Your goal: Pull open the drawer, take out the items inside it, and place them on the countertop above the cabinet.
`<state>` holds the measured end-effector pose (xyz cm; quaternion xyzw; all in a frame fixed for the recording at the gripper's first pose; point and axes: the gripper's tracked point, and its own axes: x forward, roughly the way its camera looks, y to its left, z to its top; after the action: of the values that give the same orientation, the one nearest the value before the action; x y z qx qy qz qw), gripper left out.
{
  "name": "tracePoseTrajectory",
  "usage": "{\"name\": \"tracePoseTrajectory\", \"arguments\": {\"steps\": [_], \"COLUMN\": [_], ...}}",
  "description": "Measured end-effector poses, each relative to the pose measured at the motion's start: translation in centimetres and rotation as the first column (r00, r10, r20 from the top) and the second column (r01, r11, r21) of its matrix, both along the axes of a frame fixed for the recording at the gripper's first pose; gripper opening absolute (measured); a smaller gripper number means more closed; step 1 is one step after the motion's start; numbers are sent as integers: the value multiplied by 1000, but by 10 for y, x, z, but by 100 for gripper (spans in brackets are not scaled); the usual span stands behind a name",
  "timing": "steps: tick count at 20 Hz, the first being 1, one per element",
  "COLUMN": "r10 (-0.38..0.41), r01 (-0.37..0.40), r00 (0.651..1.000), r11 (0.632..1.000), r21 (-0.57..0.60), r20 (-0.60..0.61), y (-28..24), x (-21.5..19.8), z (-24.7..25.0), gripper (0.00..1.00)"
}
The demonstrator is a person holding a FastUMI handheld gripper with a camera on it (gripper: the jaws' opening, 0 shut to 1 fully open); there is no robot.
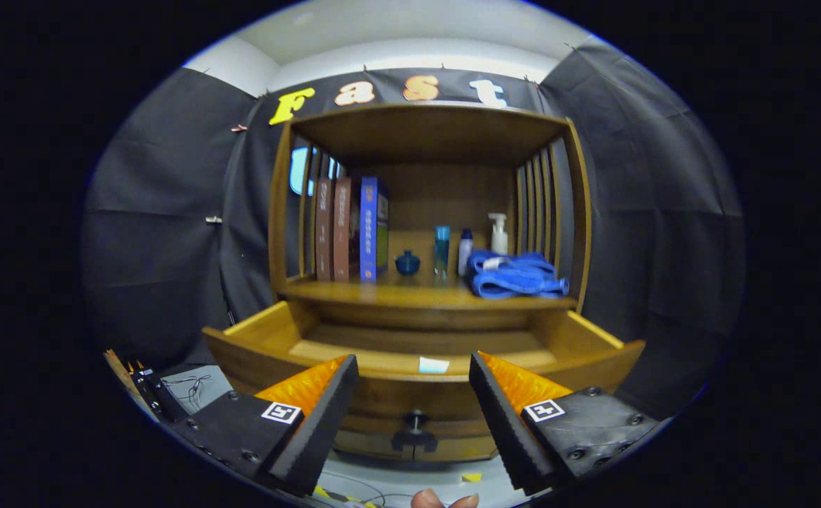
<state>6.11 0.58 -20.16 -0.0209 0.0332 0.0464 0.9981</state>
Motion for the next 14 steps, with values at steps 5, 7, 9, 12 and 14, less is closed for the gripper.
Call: {"name": "tracePoseTrajectory", "arguments": {"steps": [5,7,9,12,14], "r10": [63,78,80,74,64], "r01": [-64,-78,-80,-77,-68], "r00": [998,997,997,997,997], "r11": [998,997,996,992,991], "r21": [12,22,47,97,112], "r20": [26,10,10,30,40], "y": [25,32,36,37,35], "x": [-1,2,7,13,16], "z": [57,71,90,113,121], "gripper": [99,99,99,99,99]}}
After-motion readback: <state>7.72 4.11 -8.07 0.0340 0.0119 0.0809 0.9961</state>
